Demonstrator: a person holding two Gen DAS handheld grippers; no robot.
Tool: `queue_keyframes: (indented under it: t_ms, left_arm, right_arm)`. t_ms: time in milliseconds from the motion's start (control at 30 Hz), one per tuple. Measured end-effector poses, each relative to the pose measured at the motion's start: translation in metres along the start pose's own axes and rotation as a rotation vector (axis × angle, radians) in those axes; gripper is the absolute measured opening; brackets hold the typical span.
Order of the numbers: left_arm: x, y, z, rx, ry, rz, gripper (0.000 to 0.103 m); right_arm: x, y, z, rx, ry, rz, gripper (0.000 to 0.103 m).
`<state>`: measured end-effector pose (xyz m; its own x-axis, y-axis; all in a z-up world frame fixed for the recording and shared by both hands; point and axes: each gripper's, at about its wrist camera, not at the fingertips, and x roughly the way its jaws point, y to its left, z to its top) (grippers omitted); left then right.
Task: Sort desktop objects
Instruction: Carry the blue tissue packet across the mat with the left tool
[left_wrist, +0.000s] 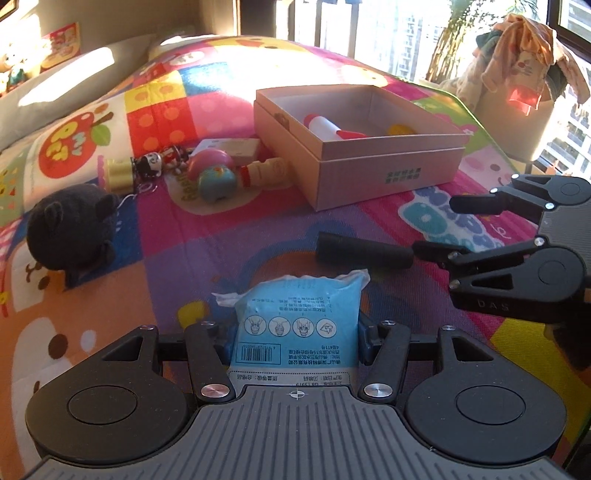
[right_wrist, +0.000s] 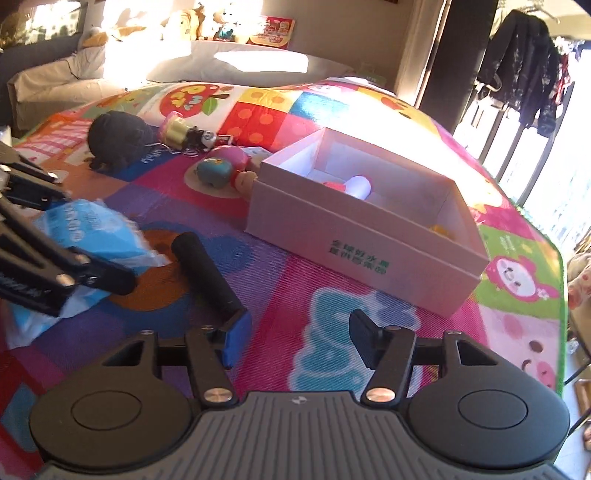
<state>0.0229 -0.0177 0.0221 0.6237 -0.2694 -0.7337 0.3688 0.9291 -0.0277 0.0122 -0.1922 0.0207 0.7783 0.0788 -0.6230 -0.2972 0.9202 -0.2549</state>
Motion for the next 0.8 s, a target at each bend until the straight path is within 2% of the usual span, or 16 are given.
queue_keyframes:
  t_ms: [100, 167, 300, 333, 400, 467, 567, 600, 700, 733, 800]
  left_arm:
    - [0.000, 0.002, -0.002, -0.007, 0.002, -0.005, 0.061]
    - [0.001, 0.003, -0.003, -0.011, 0.002, -0.008, 0.061]
    - [-0.002, 0.006, -0.007, -0.006, -0.003, -0.006, 0.062]
    - [-0.003, 0.007, -0.009, -0.002, -0.003, -0.001, 0.063]
    - [-0.007, 0.010, -0.012, -0.003, -0.003, 0.013, 0.063]
    - [-0.010, 0.014, -0.015, -0.014, -0.003, 0.023, 0.066]
    - [-0.015, 0.021, -0.020, -0.039, -0.010, 0.038, 0.073]
    - [-0.017, 0.023, -0.021, -0.046, -0.012, 0.043, 0.074]
    - [-0.019, 0.027, -0.027, -0.066, -0.018, 0.049, 0.076]
    - [-0.020, 0.029, -0.028, -0.073, -0.019, 0.048, 0.077]
    - [-0.020, 0.031, -0.031, -0.085, -0.020, 0.044, 0.078]
  right_arm:
    - [0.007, -0.005, 0.003, 0.016, 0.016, -0.074, 0.059]
    - [0.007, -0.013, 0.003, 0.057, 0.027, -0.078, 0.059]
    - [-0.003, -0.019, 0.004, 0.129, 0.021, 0.017, 0.062]
    - [-0.006, -0.019, 0.004, 0.131, 0.019, 0.049, 0.068]
    - [-0.008, -0.013, 0.004, 0.118, 0.016, 0.115, 0.074]
    - [-0.004, -0.007, 0.005, 0.091, 0.019, 0.116, 0.074]
    - [0.013, -0.006, 0.010, 0.061, 0.023, -0.020, 0.074]
    - [0.018, -0.008, 0.012, 0.064, 0.013, -0.068, 0.077]
    - [0.019, -0.006, 0.019, 0.026, -0.044, -0.225, 0.077]
    - [0.017, -0.005, 0.020, 0.027, -0.060, -0.238, 0.077]
    - [0.011, -0.007, 0.023, 0.075, -0.069, -0.190, 0.078]
